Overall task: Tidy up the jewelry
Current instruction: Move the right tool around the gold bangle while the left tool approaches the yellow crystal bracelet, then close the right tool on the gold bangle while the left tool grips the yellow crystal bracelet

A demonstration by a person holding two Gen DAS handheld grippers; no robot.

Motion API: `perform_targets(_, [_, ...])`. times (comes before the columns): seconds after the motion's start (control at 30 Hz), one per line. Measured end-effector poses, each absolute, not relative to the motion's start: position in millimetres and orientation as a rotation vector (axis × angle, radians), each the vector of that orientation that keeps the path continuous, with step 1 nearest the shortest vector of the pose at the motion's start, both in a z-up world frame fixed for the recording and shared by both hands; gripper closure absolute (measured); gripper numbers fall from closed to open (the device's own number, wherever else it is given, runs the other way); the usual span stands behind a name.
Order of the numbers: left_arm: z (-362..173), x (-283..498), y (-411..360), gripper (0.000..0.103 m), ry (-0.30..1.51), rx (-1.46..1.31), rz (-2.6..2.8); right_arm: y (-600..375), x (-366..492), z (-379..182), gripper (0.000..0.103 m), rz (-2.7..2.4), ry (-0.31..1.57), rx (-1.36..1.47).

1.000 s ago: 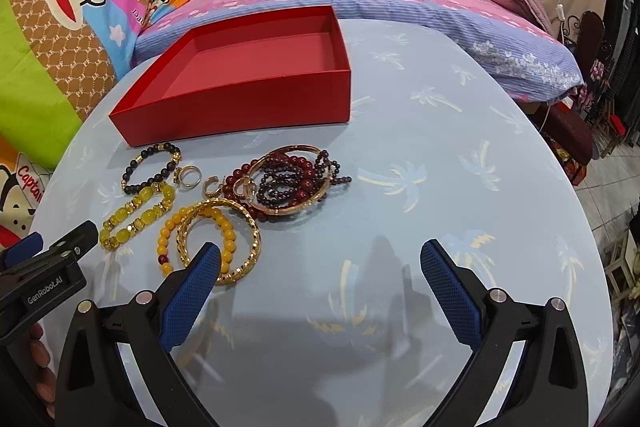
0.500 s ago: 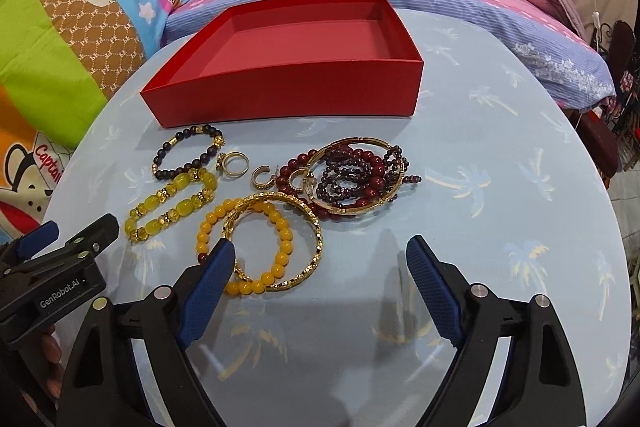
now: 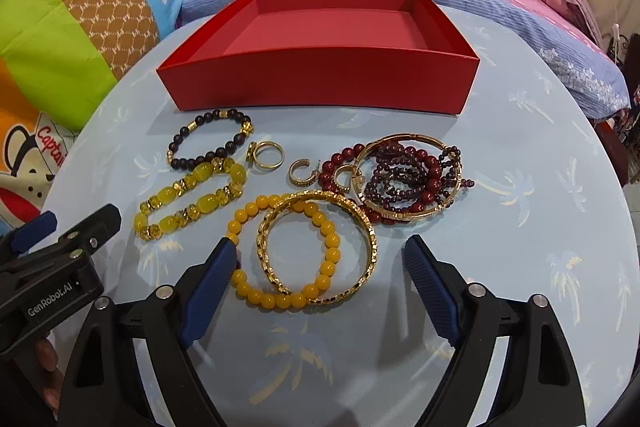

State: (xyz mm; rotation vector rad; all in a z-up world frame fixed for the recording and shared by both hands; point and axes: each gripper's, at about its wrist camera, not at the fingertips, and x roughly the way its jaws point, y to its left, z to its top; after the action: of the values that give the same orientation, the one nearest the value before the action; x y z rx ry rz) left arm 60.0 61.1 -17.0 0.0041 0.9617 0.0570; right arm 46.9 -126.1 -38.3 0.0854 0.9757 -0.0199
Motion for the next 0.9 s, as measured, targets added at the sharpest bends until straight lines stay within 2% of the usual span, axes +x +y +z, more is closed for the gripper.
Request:
perform_targets(0.03, [-17,60,61,0.011,0.962,0.004,0.054,-127,47,-38,0.037,-0.027,0.976,0.077])
perform_targets(0.07, [-18,61,60,0.011,0.964,0.002,0.050,-127,47,-38,0.046,-0.022,0.973,0.072])
perform_targets(0.1, [-19,61,58,0.011,0.966,0.001,0.045,-128,47,-37,0.046,-0.020,0.973,0.074])
perform_targets(0.67, [-31,79,10,0.011,0.981,0.059,-0.110,-166,36,-16,0.047,-0.080,0.921,0.170])
perform_targets(0.9, [-27,93,26,0.013,0.963,0.031,-0.078,-172,36,-19,0.047,-0.089,0.929,0.185])
